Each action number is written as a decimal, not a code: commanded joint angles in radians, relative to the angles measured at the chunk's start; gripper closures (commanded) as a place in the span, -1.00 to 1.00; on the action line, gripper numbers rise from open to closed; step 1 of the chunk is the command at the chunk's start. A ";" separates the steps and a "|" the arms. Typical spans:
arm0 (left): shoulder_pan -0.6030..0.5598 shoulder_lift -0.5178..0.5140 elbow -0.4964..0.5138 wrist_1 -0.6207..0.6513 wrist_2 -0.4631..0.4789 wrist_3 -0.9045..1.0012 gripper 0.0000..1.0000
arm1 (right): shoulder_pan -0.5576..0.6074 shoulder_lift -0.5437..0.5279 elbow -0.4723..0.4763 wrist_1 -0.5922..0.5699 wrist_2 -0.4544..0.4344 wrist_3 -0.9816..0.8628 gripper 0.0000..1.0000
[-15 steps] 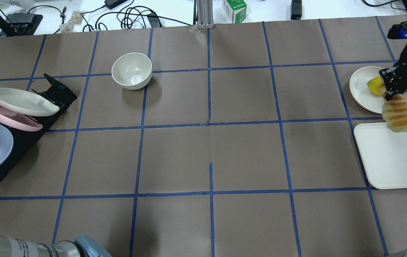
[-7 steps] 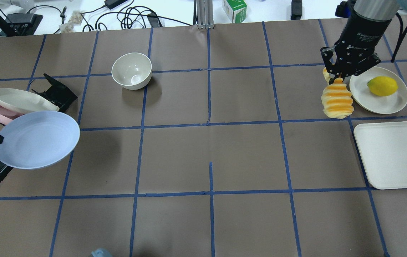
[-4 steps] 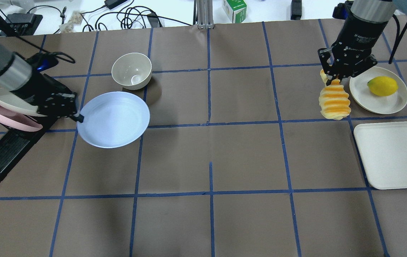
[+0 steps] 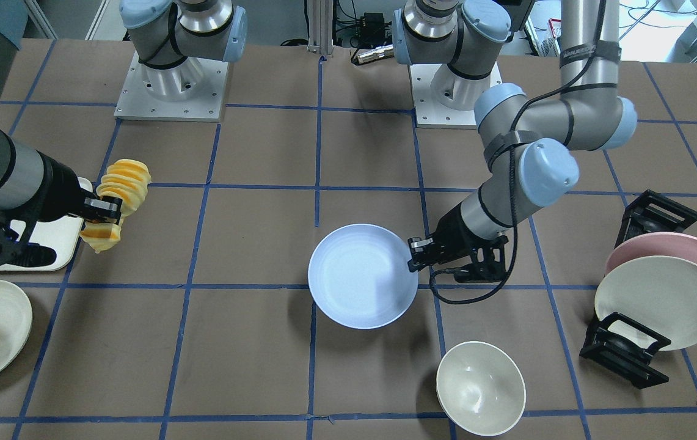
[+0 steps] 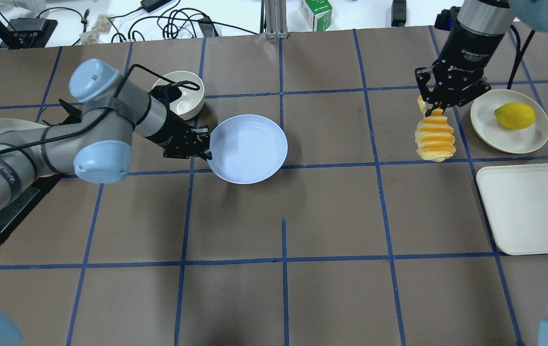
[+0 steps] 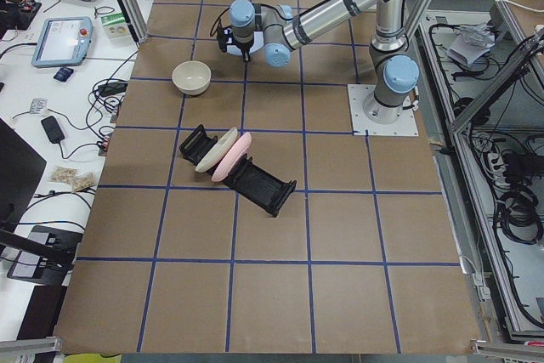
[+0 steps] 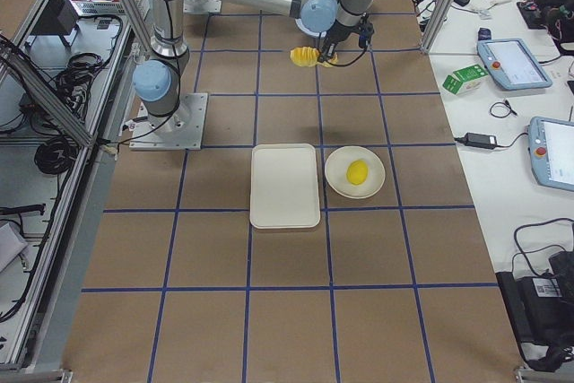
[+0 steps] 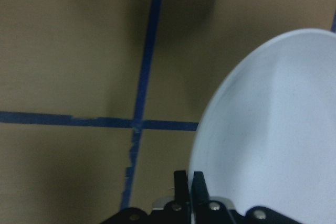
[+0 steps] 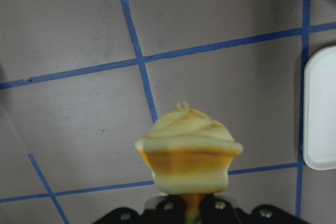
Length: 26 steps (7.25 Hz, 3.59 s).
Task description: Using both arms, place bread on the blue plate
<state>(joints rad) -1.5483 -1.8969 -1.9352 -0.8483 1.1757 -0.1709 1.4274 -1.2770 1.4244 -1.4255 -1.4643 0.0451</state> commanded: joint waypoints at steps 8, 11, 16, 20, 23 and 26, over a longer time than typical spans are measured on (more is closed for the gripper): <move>-0.069 0.114 0.280 -0.474 0.345 0.103 -1.00 | 0.335 0.151 0.071 -0.390 0.042 0.230 1.00; -0.027 0.237 0.467 -0.733 0.446 0.257 -1.00 | 0.427 0.234 0.073 -0.536 0.042 0.237 1.00; -0.033 0.283 0.476 -0.798 0.452 0.272 -1.00 | 0.478 0.306 0.143 -0.732 0.039 0.280 -0.01; -0.032 0.269 0.495 -0.795 0.392 0.292 -1.00 | 0.479 0.289 0.162 -0.764 -0.014 0.282 -1.00; -0.036 0.288 0.460 -0.792 0.392 0.291 -1.00 | 0.450 0.159 0.159 -0.658 -0.034 0.280 -1.00; -0.038 0.286 0.456 -0.784 0.392 0.289 -1.00 | 0.264 -0.038 0.148 -0.439 -0.091 0.206 -1.00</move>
<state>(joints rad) -1.5855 -1.6091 -1.4774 -1.6371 1.5702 0.1193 1.7753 -1.2300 1.5773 -1.9551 -1.5455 0.2962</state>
